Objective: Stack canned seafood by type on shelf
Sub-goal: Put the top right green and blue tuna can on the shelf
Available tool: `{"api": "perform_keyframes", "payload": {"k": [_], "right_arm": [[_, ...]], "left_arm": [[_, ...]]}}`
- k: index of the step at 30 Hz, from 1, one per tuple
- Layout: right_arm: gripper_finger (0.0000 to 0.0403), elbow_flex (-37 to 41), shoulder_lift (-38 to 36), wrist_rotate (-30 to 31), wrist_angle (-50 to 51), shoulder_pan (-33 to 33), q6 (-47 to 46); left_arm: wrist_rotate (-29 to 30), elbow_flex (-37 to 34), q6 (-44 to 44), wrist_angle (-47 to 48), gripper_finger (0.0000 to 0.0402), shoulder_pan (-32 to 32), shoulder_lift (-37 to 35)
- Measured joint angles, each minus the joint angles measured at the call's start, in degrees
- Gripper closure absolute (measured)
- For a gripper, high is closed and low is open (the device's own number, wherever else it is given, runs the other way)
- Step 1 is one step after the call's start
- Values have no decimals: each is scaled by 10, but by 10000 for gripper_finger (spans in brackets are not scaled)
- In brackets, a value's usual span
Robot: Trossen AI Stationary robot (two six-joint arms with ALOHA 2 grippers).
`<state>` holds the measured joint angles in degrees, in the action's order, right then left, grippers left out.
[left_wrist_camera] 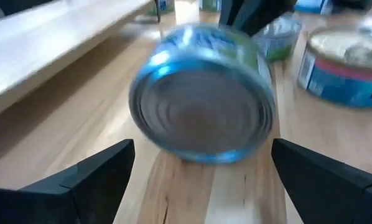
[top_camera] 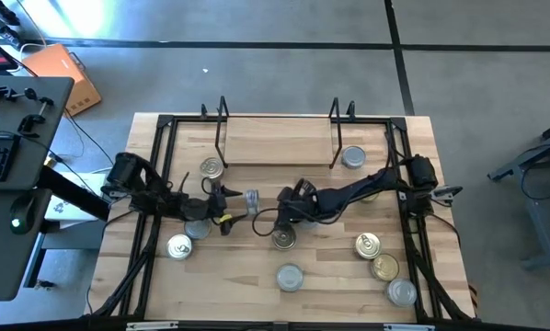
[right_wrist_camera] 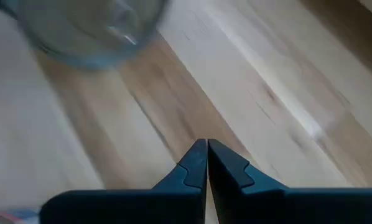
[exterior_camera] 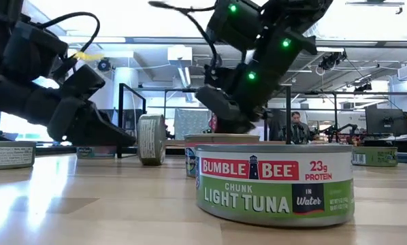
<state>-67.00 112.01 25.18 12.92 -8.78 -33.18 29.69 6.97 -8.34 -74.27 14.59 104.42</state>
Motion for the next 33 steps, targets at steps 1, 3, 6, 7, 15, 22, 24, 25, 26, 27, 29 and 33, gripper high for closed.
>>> {"api": "perform_keyframes", "payload": {"k": [1,3,6,7,15,22,24,25,26,27,29,33], "right_arm": [[379,0,0,-7,-18,0,9],[351,0,0,-27,-54,2,29],[291,0,3,-44,-98,3,51],[269,0,4,-46,-109,3,58],[131,0,12,-38,-179,3,62],[124,0,10,-37,-120,4,47],[124,0,10,-38,-97,1,47],[124,0,10,-38,-86,-2,47],[124,0,10,-39,-76,-5,47],[124,0,10,-40,-67,-7,48],[124,0,10,-40,-62,-10,51],[124,0,9,-40,-67,-10,65]], "left_arm": [[0,2,0,7,31,0,0],[0,3,0,8,31,0,-1],[-1,3,0,9,31,0,-1],[-1,4,-1,8,31,0,-1],[-46,66,18,58,30,1,14],[-55,98,13,150,30,19,8],[-56,98,0,188,30,34,-9],[-56,98,-8,211,30,44,-25],[-56,100,-15,235,30,53,-41],[-56,104,-18,261,30,61,-60],[-43,117,-13,327,30,73,-105],[15,176,53,495,30,58,-192]]}}
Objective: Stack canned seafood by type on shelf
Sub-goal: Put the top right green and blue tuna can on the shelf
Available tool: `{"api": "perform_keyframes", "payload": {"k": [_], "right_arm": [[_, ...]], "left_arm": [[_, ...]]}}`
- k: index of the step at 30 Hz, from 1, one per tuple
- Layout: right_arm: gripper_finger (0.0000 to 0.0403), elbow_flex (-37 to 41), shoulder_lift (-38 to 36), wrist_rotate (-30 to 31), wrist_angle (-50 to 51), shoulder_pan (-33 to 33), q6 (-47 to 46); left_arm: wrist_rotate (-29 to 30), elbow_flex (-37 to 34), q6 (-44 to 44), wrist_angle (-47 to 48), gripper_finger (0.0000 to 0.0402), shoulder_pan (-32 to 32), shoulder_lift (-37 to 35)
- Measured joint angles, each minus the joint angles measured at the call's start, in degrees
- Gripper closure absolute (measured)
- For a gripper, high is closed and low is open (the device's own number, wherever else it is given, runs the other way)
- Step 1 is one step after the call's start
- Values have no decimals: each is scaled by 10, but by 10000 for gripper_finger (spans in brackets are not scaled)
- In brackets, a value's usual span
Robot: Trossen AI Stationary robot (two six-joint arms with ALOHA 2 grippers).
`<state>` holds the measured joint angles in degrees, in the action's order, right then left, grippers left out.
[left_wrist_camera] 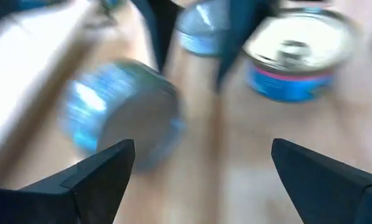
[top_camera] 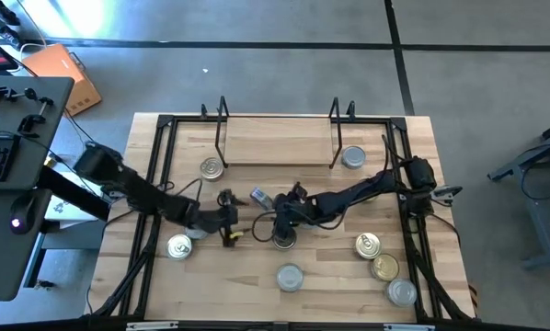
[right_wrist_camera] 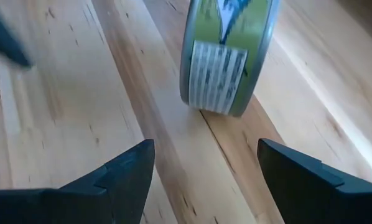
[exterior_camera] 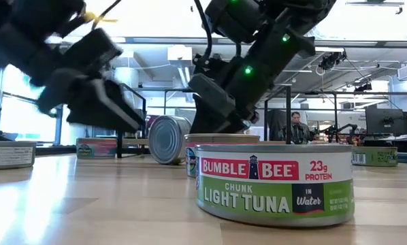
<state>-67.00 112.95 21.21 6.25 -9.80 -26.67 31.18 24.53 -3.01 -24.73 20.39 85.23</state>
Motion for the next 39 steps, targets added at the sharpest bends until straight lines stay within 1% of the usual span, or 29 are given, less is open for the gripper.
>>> {"api": "perform_keyframes", "payload": {"k": [1,3,7,10,12,15,17,19,22,25,29,31,33,35,37,39], "right_arm": [[124,0,0,0,-2,1,2],[124,0,0,0,-5,3,12],[124,0,0,-3,-5,4,17],[124,0,0,-9,10,0,17],[124,0,-1,-16,16,-9,12],[124,0,-1,-22,24,-27,11],[124,0,-1,-22,26,-37,10],[124,0,-1,-21,25,-46,6],[124,0,-1,-15,32,-53,-5],[124,0,-1,2,43,-58,-14],[124,0,-1,16,48,-58,-15],[124,0,-1,33,48,-58,-15],[124,0,-1,53,49,-57,-14],[124,0,-3,72,55,-57,-14],[124,0,-10,97,61,-57,-15],[124,0,-21,128,67,-59,-16]], "left_arm": [[7,19,23,38,30,-11,-13],[0,58,80,112,30,-39,-32],[-87,124,185,206,30,-108,-32],[-126,156,252,243,30,-156,-15],[-163,174,284,263,30,-182,-4],[-227,192,303,286,31,-211,13],[-246,204,308,294,39,-222,26],[-247,213,312,319,57,-227,33],[-252,222,312,321,99,-227,41],[-253,225,312,326,155,-225,40],[-245,225,308,325,238,-222,35],[-242,225,311,332,275,-221,31],[-234,225,312,336,283,-221,26],[-204,225,312,347,283,-218,17],[-156,225,324,347,283,-213,4],[-89,225,347,343,283,-207,-9]]}}
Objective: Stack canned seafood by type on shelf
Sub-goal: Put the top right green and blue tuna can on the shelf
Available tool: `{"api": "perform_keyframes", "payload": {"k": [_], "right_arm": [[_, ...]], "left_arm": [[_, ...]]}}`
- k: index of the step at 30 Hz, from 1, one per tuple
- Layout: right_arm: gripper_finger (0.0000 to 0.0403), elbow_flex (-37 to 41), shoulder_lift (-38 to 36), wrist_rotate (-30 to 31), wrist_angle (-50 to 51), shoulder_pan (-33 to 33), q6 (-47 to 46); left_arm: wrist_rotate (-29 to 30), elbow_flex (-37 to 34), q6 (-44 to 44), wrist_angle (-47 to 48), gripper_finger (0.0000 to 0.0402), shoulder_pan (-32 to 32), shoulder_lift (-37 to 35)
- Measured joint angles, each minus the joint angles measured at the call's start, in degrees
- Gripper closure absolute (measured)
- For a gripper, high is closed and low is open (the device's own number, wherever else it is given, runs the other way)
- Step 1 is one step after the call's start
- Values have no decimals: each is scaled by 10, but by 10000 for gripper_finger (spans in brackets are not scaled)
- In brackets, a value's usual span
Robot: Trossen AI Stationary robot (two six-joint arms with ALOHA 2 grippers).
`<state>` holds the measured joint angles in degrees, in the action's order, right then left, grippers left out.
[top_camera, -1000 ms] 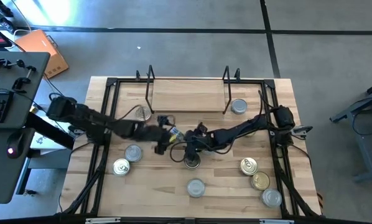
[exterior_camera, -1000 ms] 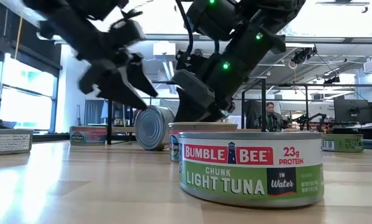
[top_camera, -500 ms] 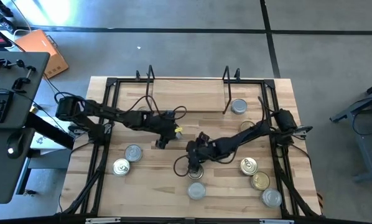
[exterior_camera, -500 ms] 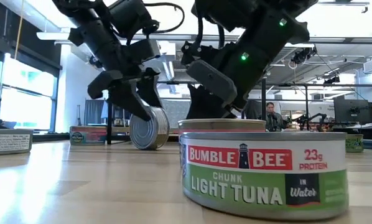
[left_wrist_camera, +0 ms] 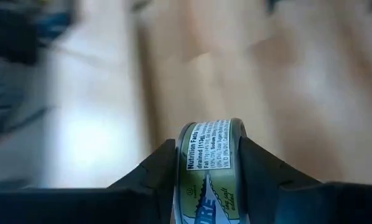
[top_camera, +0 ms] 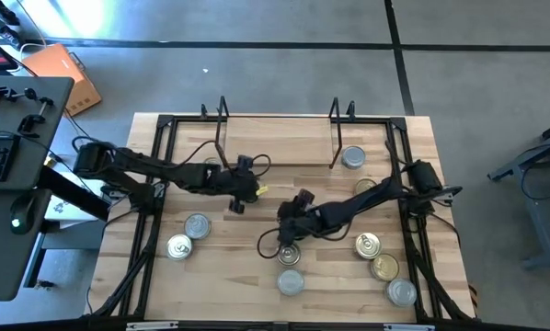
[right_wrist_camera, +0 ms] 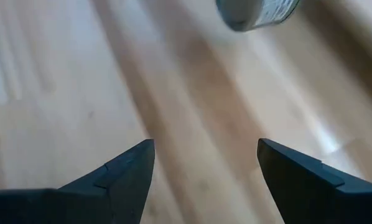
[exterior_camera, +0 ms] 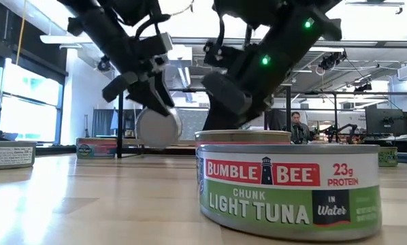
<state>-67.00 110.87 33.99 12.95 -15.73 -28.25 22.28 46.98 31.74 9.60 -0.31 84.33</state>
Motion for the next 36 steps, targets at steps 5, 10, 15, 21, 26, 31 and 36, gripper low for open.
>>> {"api": "perform_keyframes", "payload": {"k": [5,10,15,21,26,31,36], "right_arm": [[124,0,-31,81,23,-2,-1],[124,0,-50,111,24,-1,2],[124,0,-52,112,24,-2,2],[124,0,-52,105,25,-4,-2],[124,0,-52,105,24,-4,-4],[124,0,-52,105,24,-4,-3],[124,0,-52,104,24,-4,-4]], "left_arm": [[91,0,72,-28,283,-20,-3],[110,1,118,-101,283,-86,34],[153,0,177,-199,283,-141,83],[186,3,226,-248,283,-177,139],[192,3,239,-267,283,-194,169],[170,3,234,-273,252,-212,168],[106,0,210,-241,242,-224,161]]}}
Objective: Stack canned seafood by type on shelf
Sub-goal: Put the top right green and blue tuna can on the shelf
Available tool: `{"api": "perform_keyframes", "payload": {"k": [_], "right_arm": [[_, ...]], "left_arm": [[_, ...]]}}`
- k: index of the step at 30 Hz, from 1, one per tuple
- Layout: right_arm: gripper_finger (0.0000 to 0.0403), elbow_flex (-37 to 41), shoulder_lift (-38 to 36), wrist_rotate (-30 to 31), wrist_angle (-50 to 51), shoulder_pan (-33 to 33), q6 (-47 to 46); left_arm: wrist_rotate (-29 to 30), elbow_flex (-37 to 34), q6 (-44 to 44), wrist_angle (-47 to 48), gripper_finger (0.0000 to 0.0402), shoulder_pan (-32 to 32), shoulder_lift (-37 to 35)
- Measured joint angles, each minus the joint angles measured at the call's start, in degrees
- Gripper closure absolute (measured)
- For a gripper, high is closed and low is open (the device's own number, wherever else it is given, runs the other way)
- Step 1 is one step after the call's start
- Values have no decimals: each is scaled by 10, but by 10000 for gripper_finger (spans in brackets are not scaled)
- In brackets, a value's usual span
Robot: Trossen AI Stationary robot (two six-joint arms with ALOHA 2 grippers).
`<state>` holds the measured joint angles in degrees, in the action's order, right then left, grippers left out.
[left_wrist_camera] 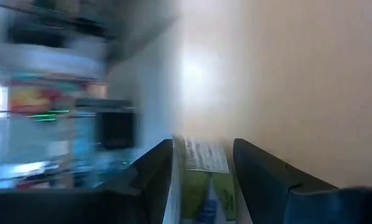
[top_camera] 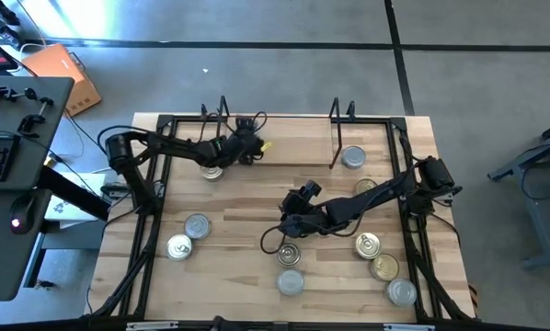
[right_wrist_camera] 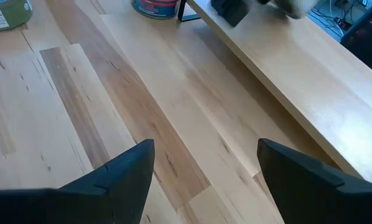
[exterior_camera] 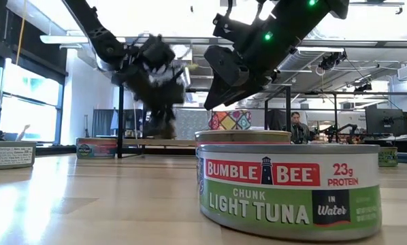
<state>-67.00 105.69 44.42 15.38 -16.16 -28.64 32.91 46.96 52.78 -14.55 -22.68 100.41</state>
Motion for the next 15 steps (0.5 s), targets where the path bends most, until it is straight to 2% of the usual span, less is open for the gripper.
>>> {"api": "perform_keyframes", "payload": {"k": [3,6,15], "right_arm": [[124,0,0,0,0,0,0],[124,0,0,-1,0,0,0],[124,0,0,-1,0,0,0]], "left_arm": [[-37,-1,-16,26,240,0,-2],[-50,0,-25,45,239,-2,-3],[-54,0,-29,31,237,-2,-3]]}}
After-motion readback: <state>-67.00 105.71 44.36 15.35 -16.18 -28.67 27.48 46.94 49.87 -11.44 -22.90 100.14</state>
